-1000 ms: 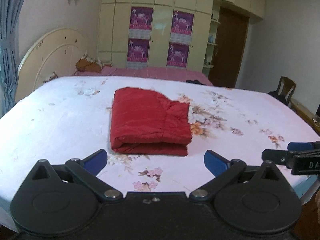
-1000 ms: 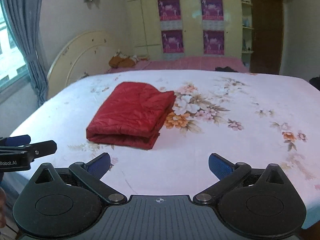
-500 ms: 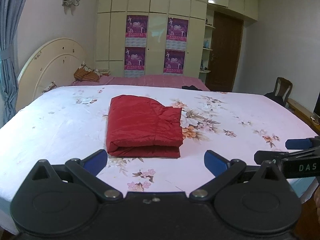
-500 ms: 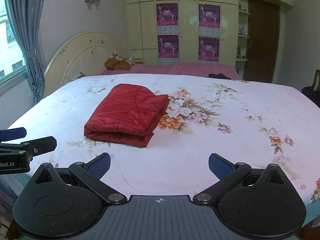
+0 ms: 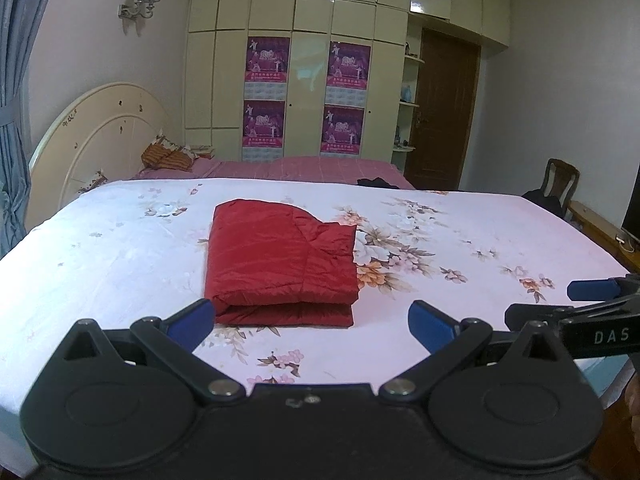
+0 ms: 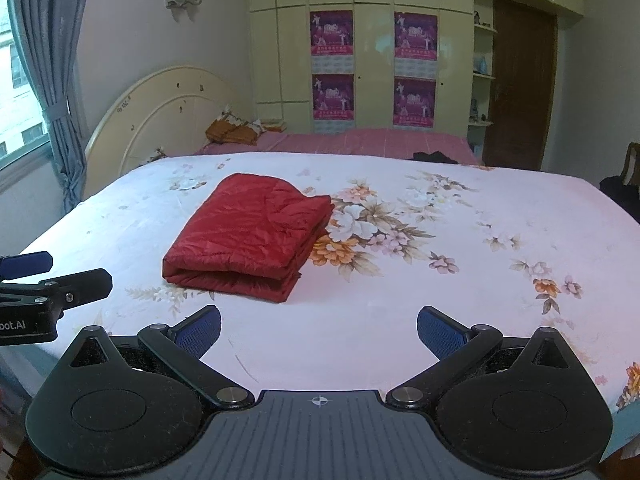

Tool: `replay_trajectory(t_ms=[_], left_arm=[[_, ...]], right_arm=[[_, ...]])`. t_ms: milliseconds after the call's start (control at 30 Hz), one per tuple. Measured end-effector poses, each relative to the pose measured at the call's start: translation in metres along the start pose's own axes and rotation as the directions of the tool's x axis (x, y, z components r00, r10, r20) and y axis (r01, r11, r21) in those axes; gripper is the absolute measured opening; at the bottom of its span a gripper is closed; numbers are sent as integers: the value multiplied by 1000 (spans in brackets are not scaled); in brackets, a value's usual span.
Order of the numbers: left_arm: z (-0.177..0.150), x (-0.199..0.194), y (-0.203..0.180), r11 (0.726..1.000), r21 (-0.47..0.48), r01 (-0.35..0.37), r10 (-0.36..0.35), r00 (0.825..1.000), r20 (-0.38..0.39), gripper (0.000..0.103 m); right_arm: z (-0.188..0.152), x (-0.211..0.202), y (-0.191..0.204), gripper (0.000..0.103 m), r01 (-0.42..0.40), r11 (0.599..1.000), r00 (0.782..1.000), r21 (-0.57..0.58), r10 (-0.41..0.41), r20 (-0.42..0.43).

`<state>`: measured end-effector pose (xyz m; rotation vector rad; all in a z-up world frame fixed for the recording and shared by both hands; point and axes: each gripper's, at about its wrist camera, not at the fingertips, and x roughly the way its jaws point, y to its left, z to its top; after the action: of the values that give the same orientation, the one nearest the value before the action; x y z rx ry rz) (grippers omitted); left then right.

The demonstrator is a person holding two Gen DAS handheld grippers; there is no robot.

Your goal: Fold large clothes

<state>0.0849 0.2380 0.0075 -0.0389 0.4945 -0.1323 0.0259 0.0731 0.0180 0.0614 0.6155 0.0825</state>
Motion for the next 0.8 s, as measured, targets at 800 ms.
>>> replay_trajectory(t_ms=[800], left_arm=[[6, 5, 9, 1000, 0, -4, 4, 1000, 2, 102]], right_arm=[[6, 4, 0, 103, -4, 1000, 1000, 0, 4, 7]])
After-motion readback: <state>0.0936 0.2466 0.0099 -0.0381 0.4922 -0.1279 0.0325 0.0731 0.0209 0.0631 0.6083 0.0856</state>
